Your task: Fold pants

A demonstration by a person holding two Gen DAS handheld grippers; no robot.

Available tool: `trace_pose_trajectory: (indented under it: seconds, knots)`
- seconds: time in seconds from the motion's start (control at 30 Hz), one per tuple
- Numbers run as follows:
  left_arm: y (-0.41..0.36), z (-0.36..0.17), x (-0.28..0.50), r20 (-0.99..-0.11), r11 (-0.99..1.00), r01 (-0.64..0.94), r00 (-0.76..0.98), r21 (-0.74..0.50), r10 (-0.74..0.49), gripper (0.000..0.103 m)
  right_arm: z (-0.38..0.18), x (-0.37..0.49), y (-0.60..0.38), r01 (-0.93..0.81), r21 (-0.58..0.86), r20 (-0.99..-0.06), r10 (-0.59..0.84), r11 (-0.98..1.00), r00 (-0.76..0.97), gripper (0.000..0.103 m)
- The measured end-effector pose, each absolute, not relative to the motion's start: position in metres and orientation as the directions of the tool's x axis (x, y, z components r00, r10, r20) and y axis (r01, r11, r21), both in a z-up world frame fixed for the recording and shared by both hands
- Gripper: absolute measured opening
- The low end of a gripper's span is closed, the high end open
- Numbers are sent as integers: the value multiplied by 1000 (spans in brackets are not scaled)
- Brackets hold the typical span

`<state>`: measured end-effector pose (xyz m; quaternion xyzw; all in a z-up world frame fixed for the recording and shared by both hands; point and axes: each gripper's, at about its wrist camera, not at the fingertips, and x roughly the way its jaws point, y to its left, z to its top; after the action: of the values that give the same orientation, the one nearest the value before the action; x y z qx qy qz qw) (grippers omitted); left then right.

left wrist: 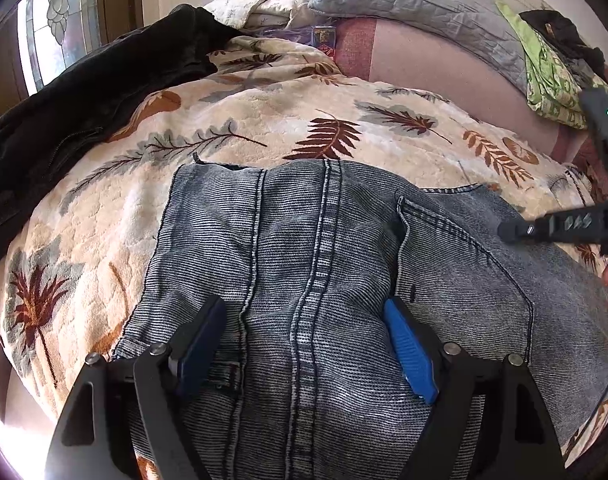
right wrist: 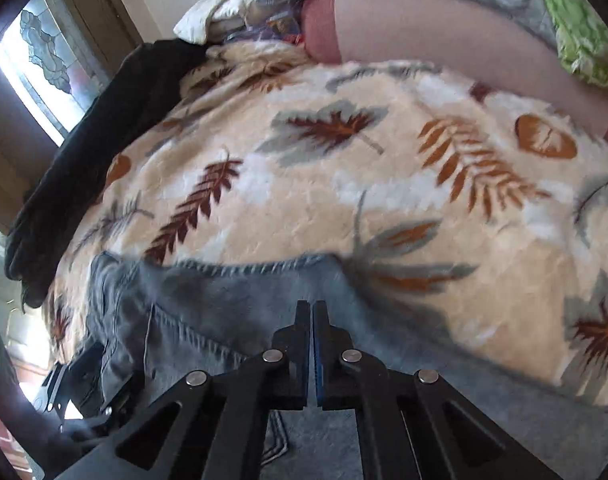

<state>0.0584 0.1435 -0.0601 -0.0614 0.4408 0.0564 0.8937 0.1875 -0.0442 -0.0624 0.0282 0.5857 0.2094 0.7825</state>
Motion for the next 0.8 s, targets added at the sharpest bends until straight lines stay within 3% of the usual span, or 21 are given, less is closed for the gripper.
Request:
trace_pose_trajectory:
  seconds: [0.07, 0.33, 0.43, 0.5, 0.53, 0.67, 0.73, 0.8]
  knots:
    - [142, -61, 58, -794, 987, -153, 606, -49, 54, 81, -81, 190, -51, -253, 324, -897, 381, 912, 224, 6]
    - [141, -60, 57, -789, 984, -170, 610, -44, 70, 81, -28, 141, -105, -184, 381, -837, 422, 906, 348, 10]
    - [140, -61, 57, -786, 984, -173, 612, -33, 81, 82, -26, 113, -161, -87, 427, -819, 425, 900, 385, 29]
    - [139, -61, 56, -784, 984, -173, 615, -28, 86, 82, -32, 101, -212, 25, 449, -815, 398, 893, 421, 58]
    - [139, -61, 56, -782, 984, -174, 617, -26, 88, 82, -38, 98, -237, 94, 464, -815, 384, 881, 433, 63]
    - [137, -62, 55, -773, 984, -178, 626, -13, 103, 83, -88, 105, -334, 309, 602, -777, 451, 737, 439, 64]
    - [136, -63, 54, -768, 983, -181, 631, -7, 111, 83, -103, 104, -368, 358, 758, -648, 566, 545, 510, 61]
    - [135, -63, 52, -761, 983, -183, 639, -6, 114, 83, -89, 97, -378, 344, 776, -624, 561, 529, 545, 62]
